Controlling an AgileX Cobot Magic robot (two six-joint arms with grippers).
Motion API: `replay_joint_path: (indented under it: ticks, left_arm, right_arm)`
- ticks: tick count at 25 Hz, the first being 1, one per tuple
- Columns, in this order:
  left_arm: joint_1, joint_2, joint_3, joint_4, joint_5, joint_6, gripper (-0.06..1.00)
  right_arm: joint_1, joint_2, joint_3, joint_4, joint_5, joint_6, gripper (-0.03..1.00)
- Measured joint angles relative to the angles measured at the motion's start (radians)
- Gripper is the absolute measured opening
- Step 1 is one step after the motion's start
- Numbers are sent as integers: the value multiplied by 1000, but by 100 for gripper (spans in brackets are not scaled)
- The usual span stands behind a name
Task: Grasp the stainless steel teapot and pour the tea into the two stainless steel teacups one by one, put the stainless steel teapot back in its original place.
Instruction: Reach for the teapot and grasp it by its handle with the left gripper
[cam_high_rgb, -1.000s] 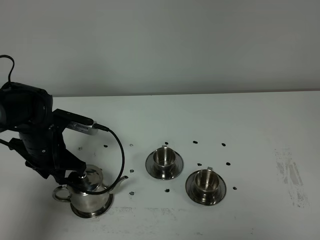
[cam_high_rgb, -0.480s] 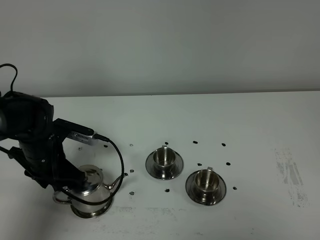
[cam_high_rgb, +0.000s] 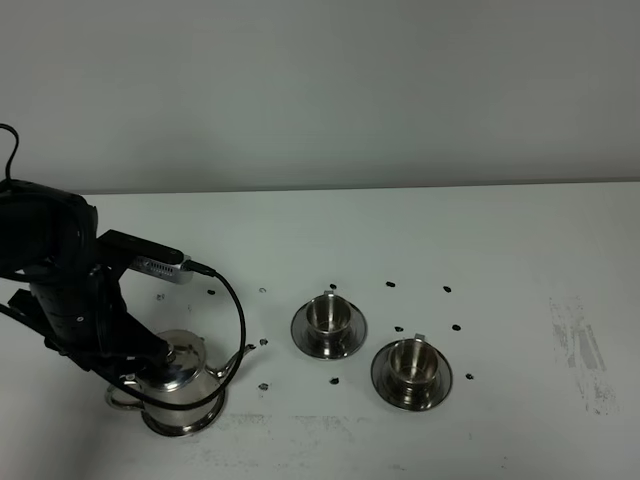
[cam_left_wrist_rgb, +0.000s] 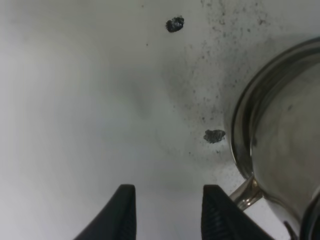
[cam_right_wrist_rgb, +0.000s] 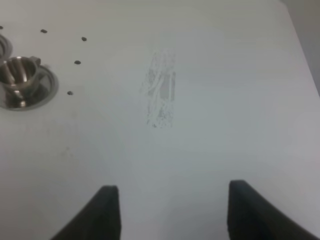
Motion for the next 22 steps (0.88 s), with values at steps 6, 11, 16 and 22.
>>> replay_joint_path:
  ticks: [6,11,16,22]
  left_arm:
    - [9,-25,1,-1,-63,-34,38]
    - [13,-16,2,-1,-107,-49,38]
    - [14,-1,3,-1,-123,-50,38]
    - [14,16,15,-1,-134,-50,38]
  right_arm:
    - [0,0,0,0,0,0,49]
    - [0,0,0,0,0,0,49]
    - [0,0,0,0,0,0,49]
    - [0,0,0,0,0,0,49]
